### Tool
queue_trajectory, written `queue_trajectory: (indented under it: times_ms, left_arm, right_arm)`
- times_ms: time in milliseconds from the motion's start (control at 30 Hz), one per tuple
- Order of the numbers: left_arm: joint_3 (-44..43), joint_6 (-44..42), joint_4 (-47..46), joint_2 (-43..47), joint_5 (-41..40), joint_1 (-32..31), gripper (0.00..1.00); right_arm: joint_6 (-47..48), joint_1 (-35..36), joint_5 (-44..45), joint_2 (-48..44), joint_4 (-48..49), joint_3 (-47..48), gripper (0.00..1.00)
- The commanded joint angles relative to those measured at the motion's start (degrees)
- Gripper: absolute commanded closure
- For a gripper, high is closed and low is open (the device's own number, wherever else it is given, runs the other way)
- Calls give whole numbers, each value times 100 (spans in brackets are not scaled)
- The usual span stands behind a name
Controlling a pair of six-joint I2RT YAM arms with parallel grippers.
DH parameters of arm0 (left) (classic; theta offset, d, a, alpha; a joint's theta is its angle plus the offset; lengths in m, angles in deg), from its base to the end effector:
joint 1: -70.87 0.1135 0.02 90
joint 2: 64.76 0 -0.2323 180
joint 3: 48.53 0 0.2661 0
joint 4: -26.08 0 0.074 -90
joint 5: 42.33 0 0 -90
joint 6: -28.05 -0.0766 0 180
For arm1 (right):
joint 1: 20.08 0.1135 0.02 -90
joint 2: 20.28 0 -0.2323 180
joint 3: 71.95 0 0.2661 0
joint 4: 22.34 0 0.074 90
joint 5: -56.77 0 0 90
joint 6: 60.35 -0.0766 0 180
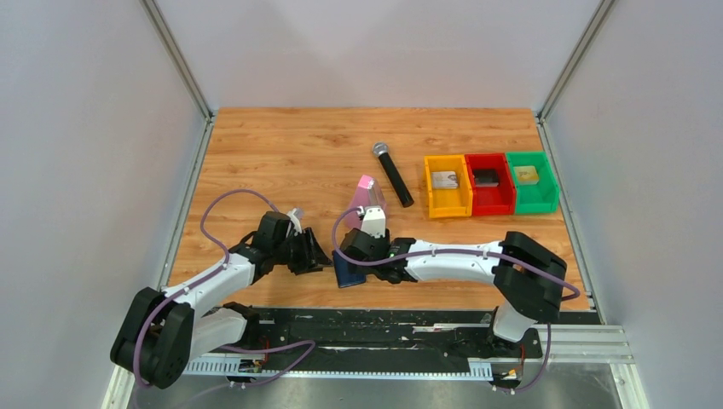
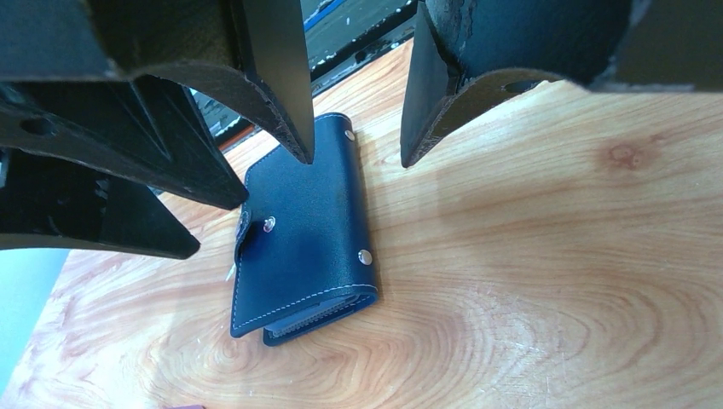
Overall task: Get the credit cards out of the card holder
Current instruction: Open the card holder at the center of the board.
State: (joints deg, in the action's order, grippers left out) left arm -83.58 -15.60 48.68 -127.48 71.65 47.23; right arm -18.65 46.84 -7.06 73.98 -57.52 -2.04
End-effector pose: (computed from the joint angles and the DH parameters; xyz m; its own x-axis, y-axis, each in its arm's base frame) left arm 0.2085 -0.1252 0.0857 -0.9236 -0.3174 -0.2150 -0.0926 0.7290 -0.6782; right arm 0.1691 0.3106 0.1124 -0.7758 -0.1112 -0.6211 -0.2387 0.9629 0.1257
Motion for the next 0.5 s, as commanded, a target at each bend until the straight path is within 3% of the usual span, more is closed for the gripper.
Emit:
queue_trajectory:
  times_ms: [0,300,467]
  left_arm:
    - [15,65,-152,120,72,-27,50]
    - [37,59,-130,150,90,-27,50]
    - [19,-12,-79,150,107,-34,50]
  right_arm:
    - [99,-37,207,224,269,118,40]
    - [180,-62,126,504,333,231,53]
    - [87,-62,77,261,334,63,85]
